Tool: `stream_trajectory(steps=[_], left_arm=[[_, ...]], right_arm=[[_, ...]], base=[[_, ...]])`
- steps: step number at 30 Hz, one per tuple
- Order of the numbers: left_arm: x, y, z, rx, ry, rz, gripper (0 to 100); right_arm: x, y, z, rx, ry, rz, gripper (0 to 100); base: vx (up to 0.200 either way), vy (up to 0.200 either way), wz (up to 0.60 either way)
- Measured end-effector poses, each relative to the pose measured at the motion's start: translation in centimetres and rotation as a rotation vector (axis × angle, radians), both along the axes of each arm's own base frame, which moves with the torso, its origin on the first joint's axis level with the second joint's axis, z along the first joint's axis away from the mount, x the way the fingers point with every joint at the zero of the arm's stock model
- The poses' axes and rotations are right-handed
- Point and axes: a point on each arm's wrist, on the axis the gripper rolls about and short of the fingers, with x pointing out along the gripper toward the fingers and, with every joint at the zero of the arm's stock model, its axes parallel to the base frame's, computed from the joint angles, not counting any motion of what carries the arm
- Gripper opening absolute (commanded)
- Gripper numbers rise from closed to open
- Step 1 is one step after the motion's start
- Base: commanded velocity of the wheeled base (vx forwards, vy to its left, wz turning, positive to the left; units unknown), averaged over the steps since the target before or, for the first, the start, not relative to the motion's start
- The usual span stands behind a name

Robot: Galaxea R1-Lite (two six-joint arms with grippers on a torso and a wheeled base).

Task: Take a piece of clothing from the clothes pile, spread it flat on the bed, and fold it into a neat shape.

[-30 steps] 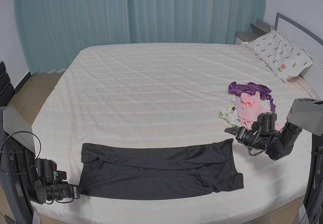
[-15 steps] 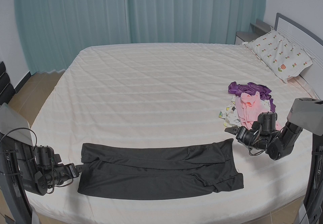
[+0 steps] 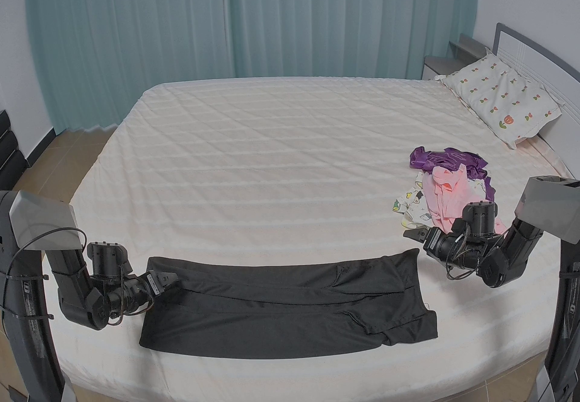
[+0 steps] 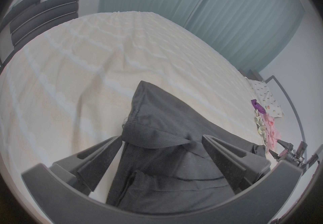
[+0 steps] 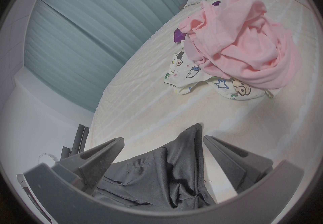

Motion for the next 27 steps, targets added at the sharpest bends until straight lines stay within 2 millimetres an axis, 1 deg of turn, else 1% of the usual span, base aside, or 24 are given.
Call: stream_trajectory(steps=[4, 8, 9, 17, 19, 27], left_arm=[[0.2, 0.0, -0.8, 0.011, 0.017, 0.012, 100], [0.3, 0.0, -1.1, 0.011, 0.024, 0.017, 100], [0.4, 0.0, -1.1, 0.010, 0.022, 0.019, 0], [0.4, 0.2, -1.2, 0.037, 0.026, 0.094, 0], [0.3, 0.2, -1.3, 0.040, 0.033, 0.121, 0], [-0.6, 0.4, -1.0, 0.033, 0.053, 0.140, 0]], right_arm=[[0.0, 0.0, -0.1, 0.000, 0.002, 0.000, 100], [0.0, 0.0, -0.1, 0.000, 0.003, 0.000, 100], [0.0, 0.0, -0.1, 0.000, 0.003, 0.000, 100], [0.0, 0.0, -0.1, 0.000, 0.005, 0.000, 100], [-0.1, 0.0, 0.0, 0.001, 0.001, -0.001, 100], [-0.3, 0.1, 0.8, -0.003, 0.009, 0.002, 100]], base=[[0.000, 0.000, 0.00], [0.000, 0.000, 0.00], [0.000, 0.000, 0.00], [0.000, 0.000, 0.00], [0.000, 0.000, 0.00], [0.000, 0.000, 0.00]])
